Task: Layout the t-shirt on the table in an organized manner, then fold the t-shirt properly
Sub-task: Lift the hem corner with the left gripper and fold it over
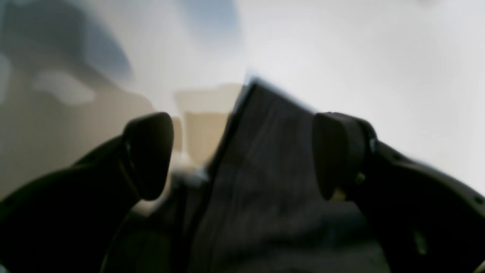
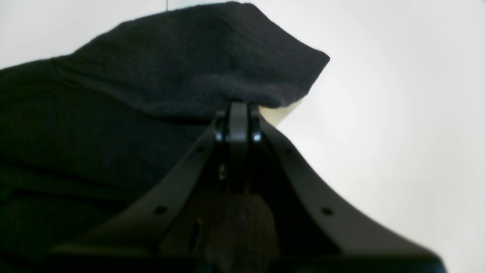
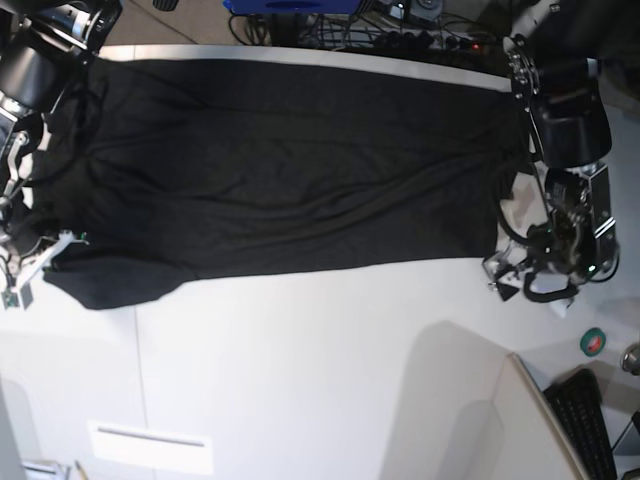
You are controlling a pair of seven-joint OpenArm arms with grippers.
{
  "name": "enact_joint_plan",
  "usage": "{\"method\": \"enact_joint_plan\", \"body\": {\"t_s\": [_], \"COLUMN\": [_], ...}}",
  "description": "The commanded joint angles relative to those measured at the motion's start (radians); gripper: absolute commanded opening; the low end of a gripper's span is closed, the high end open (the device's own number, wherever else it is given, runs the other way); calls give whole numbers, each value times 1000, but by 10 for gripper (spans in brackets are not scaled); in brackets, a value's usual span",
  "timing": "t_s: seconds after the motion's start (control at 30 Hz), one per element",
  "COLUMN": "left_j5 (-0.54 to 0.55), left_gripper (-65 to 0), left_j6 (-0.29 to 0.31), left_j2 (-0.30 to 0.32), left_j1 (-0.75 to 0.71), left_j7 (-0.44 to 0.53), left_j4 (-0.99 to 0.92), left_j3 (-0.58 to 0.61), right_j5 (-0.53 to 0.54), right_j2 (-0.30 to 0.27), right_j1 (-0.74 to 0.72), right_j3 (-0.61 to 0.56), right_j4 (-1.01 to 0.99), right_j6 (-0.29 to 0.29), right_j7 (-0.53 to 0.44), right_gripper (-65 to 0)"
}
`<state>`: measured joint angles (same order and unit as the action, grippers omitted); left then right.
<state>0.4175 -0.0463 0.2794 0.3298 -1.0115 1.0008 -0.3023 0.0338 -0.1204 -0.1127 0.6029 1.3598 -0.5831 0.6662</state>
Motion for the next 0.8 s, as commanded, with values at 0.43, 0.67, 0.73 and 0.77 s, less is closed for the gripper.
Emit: {"method": "enact_joint_plan", "body": {"t_s": [0.43, 0.67, 0.73, 0.77], "left_j5": [8, 11, 11, 11], "left_gripper": [-112, -323, -387, -408], "left_j6": [9, 9, 9, 9], "left_j2": [10, 5, 1, 1], "left_j1": [71, 55, 45, 42], "left_j7": [184, 184, 184, 184], "left_j4": [-190, -191, -191, -193], "left_j3": [171, 222, 219, 219], "right_j5": [12, 12, 12, 12], "right_j2": [-17, -17, -17, -17], "right_j1": [-18, -18, -18, -18], "right_j3": [4, 9, 9, 10], "right_j4": [17, 17, 17, 17], "right_j6": [4, 4, 4, 4], "right_j7": [-23, -23, -23, -23], "right_gripper": [-650, -650, -650, -650]}}
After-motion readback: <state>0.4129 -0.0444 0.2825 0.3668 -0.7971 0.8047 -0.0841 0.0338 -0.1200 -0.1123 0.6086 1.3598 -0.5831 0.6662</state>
